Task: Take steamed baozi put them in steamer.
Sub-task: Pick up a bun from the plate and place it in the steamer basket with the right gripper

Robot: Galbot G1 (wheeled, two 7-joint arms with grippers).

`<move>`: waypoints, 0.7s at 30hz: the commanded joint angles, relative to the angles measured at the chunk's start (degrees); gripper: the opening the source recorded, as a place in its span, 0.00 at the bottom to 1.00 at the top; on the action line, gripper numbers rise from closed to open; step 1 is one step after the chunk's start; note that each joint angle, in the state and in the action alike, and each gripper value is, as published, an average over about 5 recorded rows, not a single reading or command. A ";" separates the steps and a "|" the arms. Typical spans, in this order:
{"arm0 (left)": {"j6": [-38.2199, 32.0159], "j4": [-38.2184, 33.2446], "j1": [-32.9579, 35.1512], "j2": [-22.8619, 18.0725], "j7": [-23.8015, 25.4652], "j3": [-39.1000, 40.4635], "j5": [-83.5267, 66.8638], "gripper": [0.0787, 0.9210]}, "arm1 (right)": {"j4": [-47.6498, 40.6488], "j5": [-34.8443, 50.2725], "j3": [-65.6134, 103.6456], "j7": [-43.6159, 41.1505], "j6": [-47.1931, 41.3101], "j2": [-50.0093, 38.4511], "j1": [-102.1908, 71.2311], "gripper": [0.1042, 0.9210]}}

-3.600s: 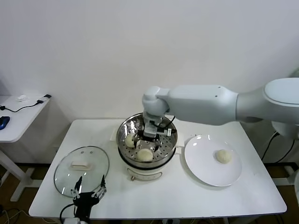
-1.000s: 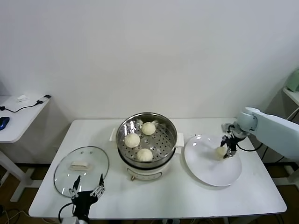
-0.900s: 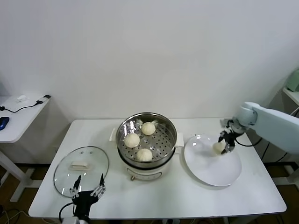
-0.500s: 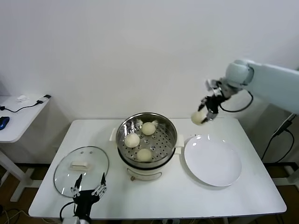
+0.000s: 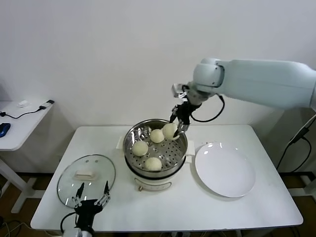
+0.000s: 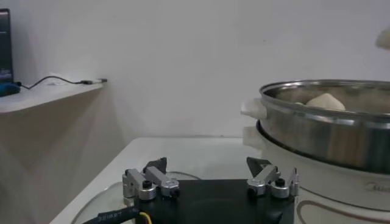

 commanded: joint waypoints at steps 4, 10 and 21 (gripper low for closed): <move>0.21 1.16 -1.08 0.10 0.06 0.01 -0.28 0.88 | -1.06 -0.38 -2.46 8.73 -4.40 3.04 -10.03 0.66; 0.28 1.58 -1.49 0.31 0.10 -0.04 -0.49 0.88 | -2.20 -1.49 -0.94 10.51 -5.01 2.64 -13.31 0.66; 0.18 1.41 -1.48 0.60 0.03 -0.19 -0.79 0.88 | -2.96 -2.22 1.37 11.53 -4.60 2.85 -13.82 0.67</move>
